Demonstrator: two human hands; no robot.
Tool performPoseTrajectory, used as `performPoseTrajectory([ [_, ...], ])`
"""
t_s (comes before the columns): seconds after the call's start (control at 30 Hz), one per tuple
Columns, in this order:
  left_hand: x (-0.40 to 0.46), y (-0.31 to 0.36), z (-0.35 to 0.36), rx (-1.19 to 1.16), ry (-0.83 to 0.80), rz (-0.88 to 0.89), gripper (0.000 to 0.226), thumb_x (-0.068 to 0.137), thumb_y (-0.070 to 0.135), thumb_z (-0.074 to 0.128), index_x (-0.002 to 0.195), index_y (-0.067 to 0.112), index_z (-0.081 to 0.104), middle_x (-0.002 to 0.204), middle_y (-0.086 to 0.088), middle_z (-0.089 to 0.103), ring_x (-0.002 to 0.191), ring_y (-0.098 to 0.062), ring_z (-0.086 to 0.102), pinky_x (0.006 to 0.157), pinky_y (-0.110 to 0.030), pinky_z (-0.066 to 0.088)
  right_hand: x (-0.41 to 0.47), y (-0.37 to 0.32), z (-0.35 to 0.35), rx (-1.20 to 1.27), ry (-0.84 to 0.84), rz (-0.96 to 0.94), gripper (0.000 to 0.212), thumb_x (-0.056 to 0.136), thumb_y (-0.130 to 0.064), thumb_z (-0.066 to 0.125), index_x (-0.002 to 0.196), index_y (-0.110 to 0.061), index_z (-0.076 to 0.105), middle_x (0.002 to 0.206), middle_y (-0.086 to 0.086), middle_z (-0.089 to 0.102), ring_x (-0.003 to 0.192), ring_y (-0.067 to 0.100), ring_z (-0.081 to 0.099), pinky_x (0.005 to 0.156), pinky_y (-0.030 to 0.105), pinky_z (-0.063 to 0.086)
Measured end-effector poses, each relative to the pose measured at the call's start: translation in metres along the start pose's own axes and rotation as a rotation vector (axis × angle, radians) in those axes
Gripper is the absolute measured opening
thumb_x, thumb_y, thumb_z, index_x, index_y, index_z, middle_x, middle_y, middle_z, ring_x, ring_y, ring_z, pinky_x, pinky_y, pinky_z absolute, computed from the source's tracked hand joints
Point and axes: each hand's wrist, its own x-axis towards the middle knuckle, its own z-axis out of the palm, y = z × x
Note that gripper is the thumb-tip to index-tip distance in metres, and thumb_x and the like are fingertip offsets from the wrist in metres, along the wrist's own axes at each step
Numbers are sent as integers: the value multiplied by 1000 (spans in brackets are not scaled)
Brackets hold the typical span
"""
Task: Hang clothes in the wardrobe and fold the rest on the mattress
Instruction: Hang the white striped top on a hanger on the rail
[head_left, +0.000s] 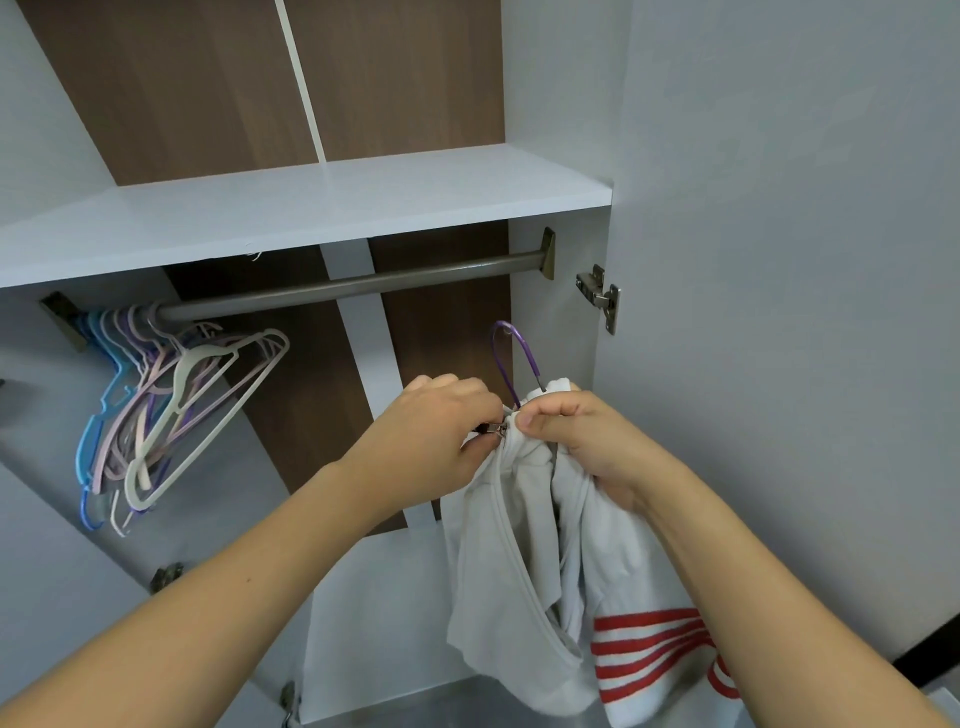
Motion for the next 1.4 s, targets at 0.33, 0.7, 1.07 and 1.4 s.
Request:
performPoseTrajectory([
  [0.33,-22,18,6,380,-100,171,20,85,24,71,102,16,66,60,0,42,53,-14,31,63,-31,29,15,-4,10,29,255,0,21,90,-8,67,72,-14,73,118,11,54,93,20,61,79,23,52],
  [0.7,-2,-1,-8,-579,-256,-601,44,89,61,56,89,18,65,83,-1,66,70,-14,65,63,-23,54,31,-34,16,116,168,-69,20,93,-15,65,75,-18,75,74,2,71,79,20,69,75,33,57],
  [1.07,-2,-7,-16,-1566,210,-1018,30,94,21,67,113,-2,63,92,-18,72,76,-29,74,71,-38,62,15,0,27,-190,352,-220,27,75,-51,75,62,-27,75,96,-3,52,91,-17,45,78,13,41],
  [1.4,7,15,-20,-1268,264,-972,20,91,15,61,80,-2,66,63,-10,63,54,-15,65,60,-28,61,3,0,31,-252,198,-106,53,75,-66,68,57,-18,53,100,-2,43,98,1,45,71,19,36],
])
